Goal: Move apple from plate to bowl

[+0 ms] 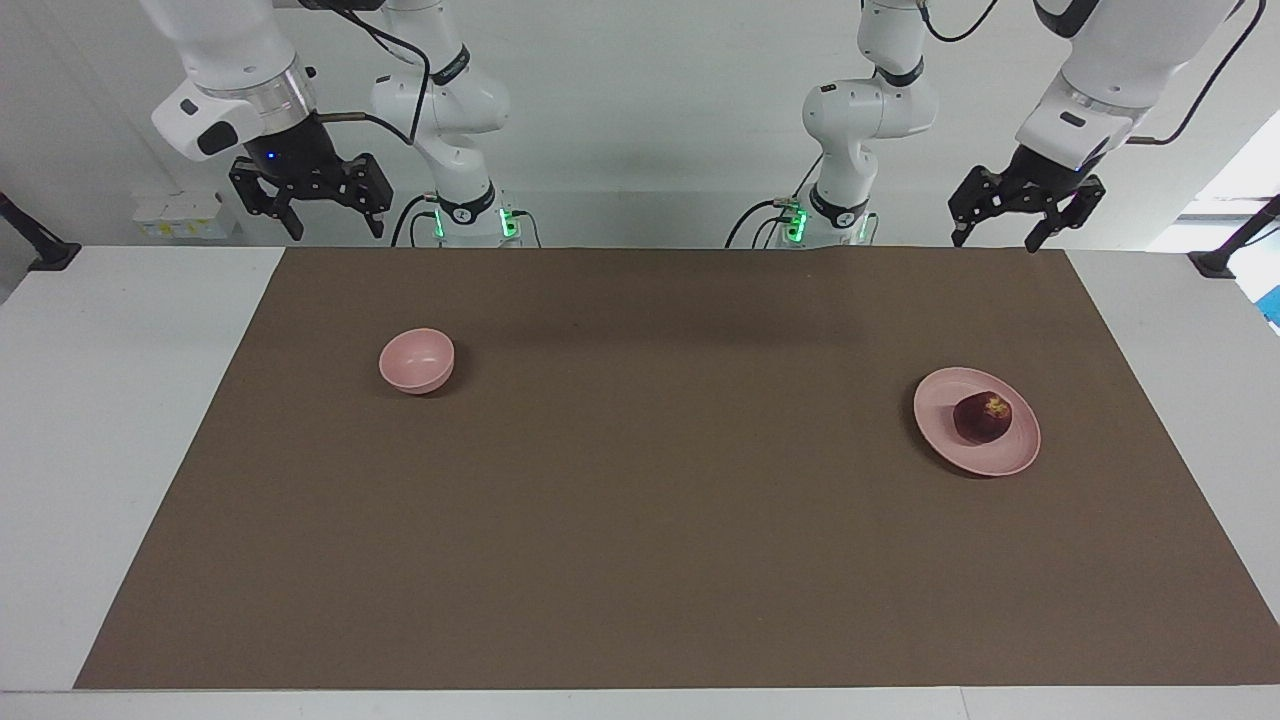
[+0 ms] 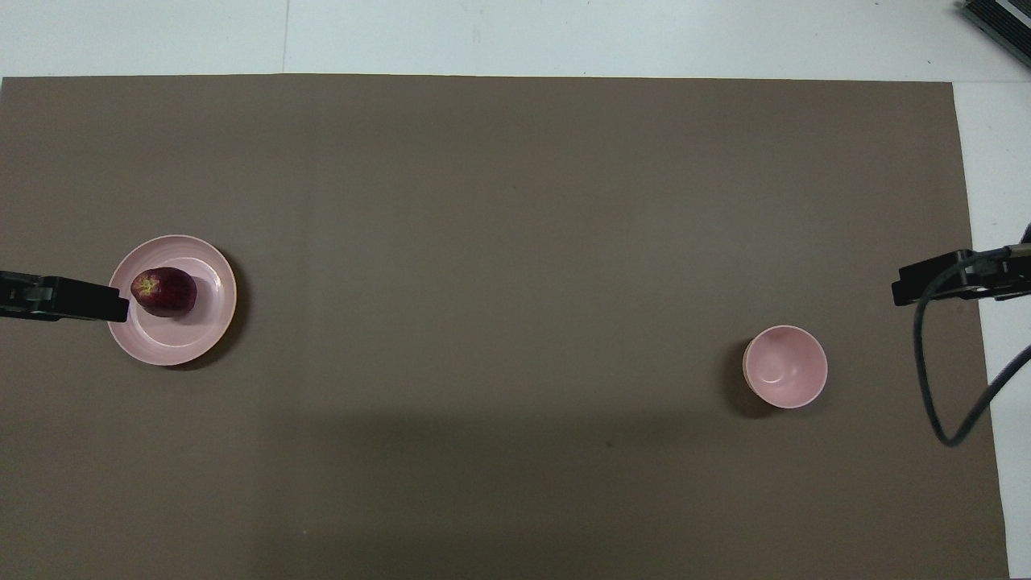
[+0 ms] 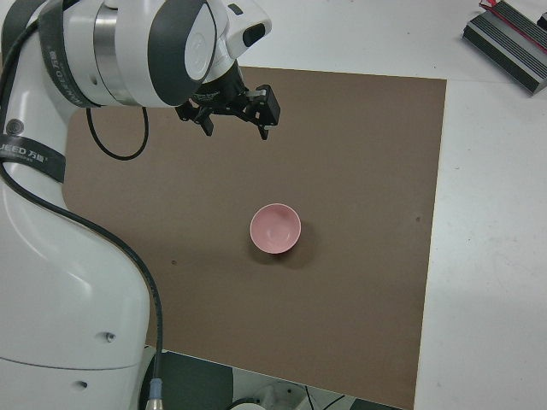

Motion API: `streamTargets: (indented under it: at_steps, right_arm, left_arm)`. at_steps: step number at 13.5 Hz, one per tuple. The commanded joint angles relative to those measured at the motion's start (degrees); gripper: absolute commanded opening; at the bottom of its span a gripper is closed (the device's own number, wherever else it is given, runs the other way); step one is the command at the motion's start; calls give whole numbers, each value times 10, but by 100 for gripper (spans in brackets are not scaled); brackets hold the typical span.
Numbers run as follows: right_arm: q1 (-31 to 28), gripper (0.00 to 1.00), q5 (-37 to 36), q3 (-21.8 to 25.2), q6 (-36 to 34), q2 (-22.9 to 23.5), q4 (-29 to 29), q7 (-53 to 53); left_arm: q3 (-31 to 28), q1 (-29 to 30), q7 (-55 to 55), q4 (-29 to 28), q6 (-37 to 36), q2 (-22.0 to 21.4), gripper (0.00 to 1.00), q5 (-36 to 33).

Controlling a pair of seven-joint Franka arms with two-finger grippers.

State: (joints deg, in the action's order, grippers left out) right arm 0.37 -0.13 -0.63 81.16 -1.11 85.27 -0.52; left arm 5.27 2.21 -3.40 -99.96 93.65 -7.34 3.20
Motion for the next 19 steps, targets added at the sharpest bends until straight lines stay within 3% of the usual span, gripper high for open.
streamTargets:
  at_steps: [1,4,6,10,15,18,19]
  right_arm:
    - [-13,100,13,-1,6,-13,14,6]
    - [-13,100,4,-1,-2,-17,23,1]
    - [-12,100,9,-1,9,-44,65,6]
    - [-4,100,16,-3,71,-63,137,6]
    - [4,100,41,-10,116,-65,200,4]
    - [1,100,139,-8,142,-62,223,14]
    - [2,100,149,-9,147,-58,227,31]
  left_arm:
    - [-3,38,-12,-63,103,12,100,7]
    - [-3,69,-34,-63,152,54,100,7]
    - [-3,83,-32,-72,173,91,100,7]
    - [-3,101,-27,-142,290,152,100,6]
    - [-3,96,-33,-195,382,168,100,6]
    - [-3,96,-40,-222,386,164,100,6]
    - [-3,94,-41,-214,386,167,87,3]
